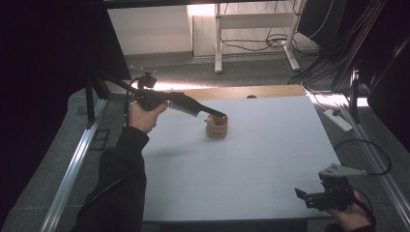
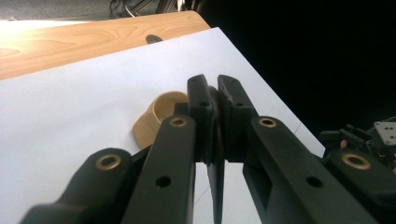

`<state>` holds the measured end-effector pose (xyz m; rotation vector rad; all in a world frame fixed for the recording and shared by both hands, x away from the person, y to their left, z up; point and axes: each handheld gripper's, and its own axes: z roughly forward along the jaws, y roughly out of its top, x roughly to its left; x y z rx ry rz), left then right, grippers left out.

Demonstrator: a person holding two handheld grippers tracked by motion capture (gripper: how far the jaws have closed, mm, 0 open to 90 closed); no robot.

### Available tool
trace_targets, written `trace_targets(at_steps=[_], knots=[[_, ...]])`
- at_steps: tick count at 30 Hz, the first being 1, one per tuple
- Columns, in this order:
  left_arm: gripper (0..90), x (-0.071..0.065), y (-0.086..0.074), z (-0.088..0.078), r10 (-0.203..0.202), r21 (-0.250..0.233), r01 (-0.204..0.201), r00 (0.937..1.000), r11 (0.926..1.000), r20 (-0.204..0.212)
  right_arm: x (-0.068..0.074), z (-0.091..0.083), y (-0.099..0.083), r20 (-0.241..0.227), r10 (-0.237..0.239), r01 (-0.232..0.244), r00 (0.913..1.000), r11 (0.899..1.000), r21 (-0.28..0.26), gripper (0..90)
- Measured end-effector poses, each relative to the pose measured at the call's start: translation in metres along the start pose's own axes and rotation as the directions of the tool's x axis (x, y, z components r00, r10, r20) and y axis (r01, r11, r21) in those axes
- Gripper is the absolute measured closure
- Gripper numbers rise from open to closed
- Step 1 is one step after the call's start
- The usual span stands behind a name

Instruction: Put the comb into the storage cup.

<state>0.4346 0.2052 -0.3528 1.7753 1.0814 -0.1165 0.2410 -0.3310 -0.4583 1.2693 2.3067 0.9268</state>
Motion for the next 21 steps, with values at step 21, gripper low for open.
trace_targets(at_steps=[21], knots=[[83.8, 0.012, 0.008, 0.010, -0.013, 0.023, 0.014, 0.9993, 0.9996, -0.034, 0.000, 0.000, 0.000, -0.005, -0.001, 0.001, 1.0000, 1.000, 0.000, 0.0]])
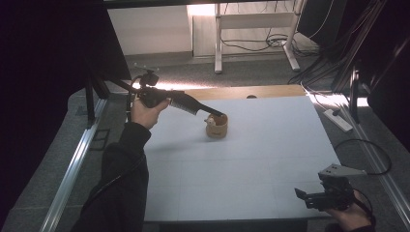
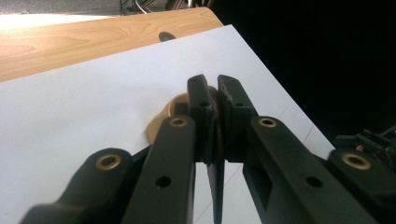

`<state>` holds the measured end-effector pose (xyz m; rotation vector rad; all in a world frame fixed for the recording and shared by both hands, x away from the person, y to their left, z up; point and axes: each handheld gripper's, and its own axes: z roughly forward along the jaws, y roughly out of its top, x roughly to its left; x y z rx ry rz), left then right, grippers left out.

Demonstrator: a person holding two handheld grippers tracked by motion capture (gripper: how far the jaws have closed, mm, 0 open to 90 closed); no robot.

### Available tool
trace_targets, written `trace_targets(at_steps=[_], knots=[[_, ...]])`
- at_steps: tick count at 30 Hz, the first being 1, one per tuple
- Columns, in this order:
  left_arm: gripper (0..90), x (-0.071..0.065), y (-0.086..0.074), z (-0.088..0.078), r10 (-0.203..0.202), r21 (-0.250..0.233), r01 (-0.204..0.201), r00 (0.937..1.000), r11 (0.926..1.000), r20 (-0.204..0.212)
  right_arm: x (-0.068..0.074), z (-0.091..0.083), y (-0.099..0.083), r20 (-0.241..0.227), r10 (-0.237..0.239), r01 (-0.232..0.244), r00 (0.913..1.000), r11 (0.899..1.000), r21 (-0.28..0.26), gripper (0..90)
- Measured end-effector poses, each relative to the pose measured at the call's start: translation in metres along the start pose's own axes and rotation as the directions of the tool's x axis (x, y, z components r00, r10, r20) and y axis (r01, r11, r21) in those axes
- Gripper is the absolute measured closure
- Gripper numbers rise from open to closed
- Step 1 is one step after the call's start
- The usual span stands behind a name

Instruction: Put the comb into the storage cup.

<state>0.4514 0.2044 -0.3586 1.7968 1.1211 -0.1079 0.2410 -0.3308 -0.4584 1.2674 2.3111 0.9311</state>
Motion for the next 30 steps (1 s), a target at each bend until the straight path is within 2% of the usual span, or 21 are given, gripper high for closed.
trace_targets(at_steps=[30], knots=[[83.8, 0.013, 0.004, 0.023, -0.026, 0.062, 0.028, 0.9991, 0.9977, -0.034, -0.001, 0.000, 0.000, -0.013, 0.007, -0.007, 0.9999, 1.000, 0.001, 0.0]])
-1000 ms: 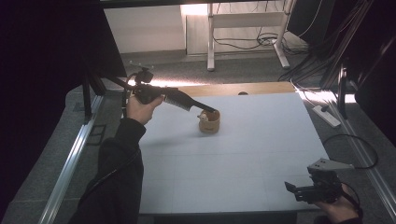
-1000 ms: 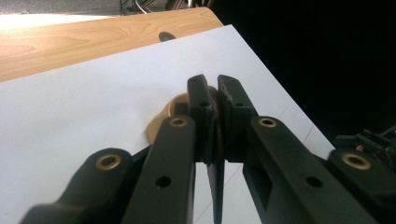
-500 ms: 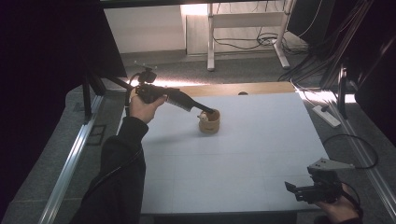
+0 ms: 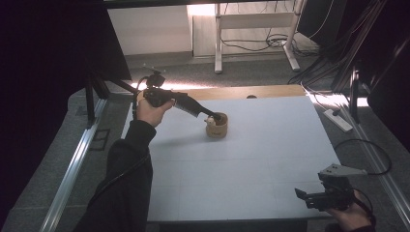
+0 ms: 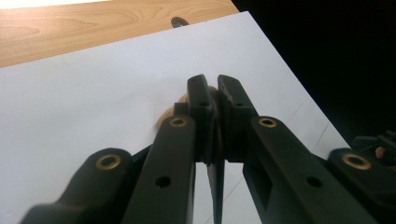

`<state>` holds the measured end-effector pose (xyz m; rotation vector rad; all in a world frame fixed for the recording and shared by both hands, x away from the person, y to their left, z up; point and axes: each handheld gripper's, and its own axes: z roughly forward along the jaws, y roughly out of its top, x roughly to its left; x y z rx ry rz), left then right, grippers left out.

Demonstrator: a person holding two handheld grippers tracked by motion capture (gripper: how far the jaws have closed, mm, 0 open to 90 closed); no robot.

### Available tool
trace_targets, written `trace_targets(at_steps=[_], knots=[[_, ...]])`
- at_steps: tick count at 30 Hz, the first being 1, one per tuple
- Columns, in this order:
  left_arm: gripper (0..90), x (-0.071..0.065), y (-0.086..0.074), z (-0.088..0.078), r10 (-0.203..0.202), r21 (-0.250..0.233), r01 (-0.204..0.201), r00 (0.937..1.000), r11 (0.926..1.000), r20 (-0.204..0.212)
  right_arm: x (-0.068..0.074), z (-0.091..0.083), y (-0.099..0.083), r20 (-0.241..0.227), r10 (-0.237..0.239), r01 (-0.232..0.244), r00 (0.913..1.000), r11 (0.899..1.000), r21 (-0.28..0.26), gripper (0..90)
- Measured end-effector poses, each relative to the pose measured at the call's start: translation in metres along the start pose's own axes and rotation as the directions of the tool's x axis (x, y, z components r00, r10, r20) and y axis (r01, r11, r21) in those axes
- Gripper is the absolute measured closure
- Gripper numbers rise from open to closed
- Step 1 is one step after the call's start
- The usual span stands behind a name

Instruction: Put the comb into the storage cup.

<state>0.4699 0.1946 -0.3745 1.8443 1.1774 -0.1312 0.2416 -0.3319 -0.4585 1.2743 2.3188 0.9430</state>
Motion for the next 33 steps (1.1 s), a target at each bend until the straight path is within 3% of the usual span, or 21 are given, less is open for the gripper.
trace_targets(at_steps=[33], knots=[[83.8, 0.005, 0.001, 0.029, -0.007, 0.061, 0.007, 0.9999, 0.9981, -0.010, 0.001, 0.001, 0.000, -0.006, -0.009, 0.009, 0.9999, 1.000, 0.008, 0.0]])
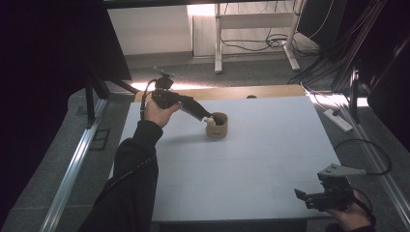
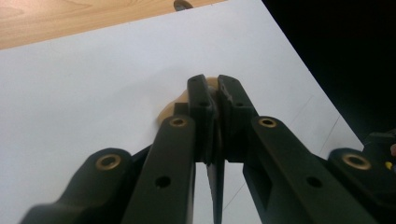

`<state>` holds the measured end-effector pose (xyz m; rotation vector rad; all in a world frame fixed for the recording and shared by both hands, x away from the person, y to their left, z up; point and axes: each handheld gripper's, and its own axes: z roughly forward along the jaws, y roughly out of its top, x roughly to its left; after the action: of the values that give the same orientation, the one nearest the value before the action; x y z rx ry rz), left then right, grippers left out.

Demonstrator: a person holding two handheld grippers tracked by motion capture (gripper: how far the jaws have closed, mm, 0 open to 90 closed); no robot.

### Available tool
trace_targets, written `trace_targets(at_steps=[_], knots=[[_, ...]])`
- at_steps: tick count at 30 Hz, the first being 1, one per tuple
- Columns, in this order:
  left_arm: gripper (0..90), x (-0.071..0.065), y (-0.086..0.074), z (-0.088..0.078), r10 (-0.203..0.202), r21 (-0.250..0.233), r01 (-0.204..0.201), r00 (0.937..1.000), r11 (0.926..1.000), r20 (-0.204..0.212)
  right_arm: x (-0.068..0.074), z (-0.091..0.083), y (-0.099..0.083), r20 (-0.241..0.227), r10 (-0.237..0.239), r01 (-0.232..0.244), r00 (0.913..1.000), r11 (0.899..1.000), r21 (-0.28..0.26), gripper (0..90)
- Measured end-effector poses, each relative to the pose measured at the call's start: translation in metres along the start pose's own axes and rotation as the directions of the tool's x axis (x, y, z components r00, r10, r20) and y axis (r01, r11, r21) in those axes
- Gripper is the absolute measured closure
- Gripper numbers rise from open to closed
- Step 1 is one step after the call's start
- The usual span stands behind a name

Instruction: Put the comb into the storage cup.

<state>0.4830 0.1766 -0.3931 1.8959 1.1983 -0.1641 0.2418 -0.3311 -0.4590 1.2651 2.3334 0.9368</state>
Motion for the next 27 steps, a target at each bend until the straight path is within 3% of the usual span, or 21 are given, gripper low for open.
trace_targets(at_steps=[12, 27], knots=[[83.6, -0.0015, -0.0005, 0.0071, 0.006, 0.003, -0.006, 1.0000, 1.0000, 0.003, 0.0002, 0.0004, 0.0001, -0.002, -0.003, 0.003, 1.0000, 1.000, 0.004, 0.0], [81.5, 0.0002, -0.0046, 0.0101, 0.017, -0.029, -0.017, 0.9998, 0.9994, 0.009, 0.0006, 0.0010, 0.0003, -0.001, -0.008, 0.008, 1.0000, 1.000, 0.010, 0.0]])
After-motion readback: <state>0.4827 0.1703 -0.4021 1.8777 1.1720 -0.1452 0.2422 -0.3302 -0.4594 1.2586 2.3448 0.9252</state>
